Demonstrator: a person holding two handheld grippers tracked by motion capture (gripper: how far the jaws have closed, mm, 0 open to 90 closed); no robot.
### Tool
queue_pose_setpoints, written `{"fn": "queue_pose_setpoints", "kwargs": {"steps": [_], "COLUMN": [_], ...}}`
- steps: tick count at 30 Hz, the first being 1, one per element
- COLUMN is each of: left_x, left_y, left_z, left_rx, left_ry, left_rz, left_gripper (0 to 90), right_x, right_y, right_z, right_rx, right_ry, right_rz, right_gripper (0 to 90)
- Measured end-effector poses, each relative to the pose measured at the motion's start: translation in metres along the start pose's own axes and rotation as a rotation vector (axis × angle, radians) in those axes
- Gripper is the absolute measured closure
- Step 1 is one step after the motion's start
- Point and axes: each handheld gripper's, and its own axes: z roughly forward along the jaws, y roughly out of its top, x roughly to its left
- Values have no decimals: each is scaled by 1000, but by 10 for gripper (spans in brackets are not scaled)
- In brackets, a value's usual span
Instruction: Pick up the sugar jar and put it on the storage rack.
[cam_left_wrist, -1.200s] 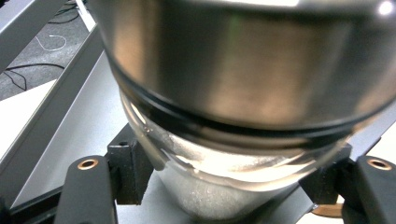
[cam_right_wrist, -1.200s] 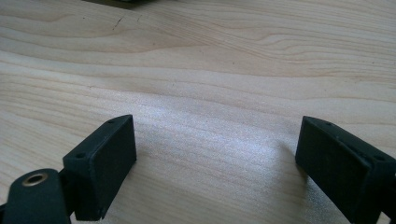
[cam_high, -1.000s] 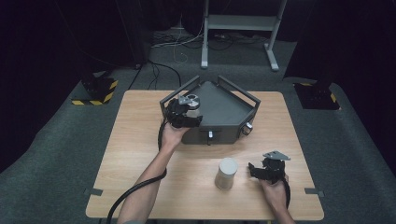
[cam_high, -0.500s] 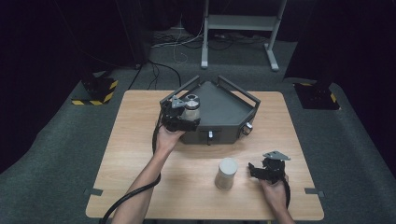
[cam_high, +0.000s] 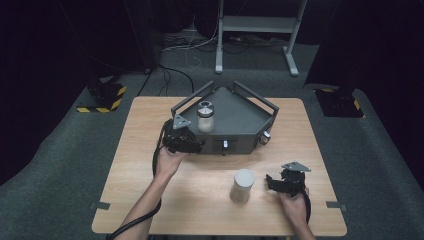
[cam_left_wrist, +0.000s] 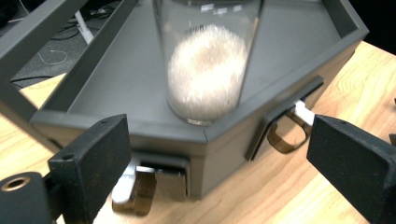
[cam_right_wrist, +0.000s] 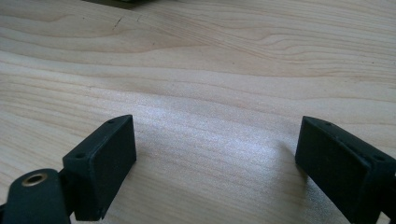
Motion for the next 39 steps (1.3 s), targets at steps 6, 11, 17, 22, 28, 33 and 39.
{"fn": "queue_pose_setpoints", "kwargs": {"steps": [6, 11, 17, 22, 28, 33, 39], "left_x": [1, 5, 9, 13, 21, 22, 20], "left_y": [-12, -24, -44, -59, -75, -83, -96], "left_z": [-9, -16, -20, -20, -19, -17, -9], "left_rx": [-4, 0, 24, 42, 70, 104, 147], "left_ry": [-2, -1, 12, 19, 36, 55, 92], "left_rz": [-1, -15, -34, -62, -125, -111, -60], "left_gripper": [66, 66, 68, 70, 71, 71, 71], "right_x": [0, 0, 0, 0, 0, 0, 0], "right_y": [0, 0, 0, 0, 0, 0, 0], "right_z": [0, 0, 0, 0, 0, 0, 0], "right_rx": [1, 0, 0, 0, 0, 0, 0], "right_ry": [-1, -1, -1, -1, -1, -1, -1], "right_rz": [1, -1, -1, -1, -1, -1, -1], "right_gripper": [118, 118, 118, 118, 118, 118, 118]}}
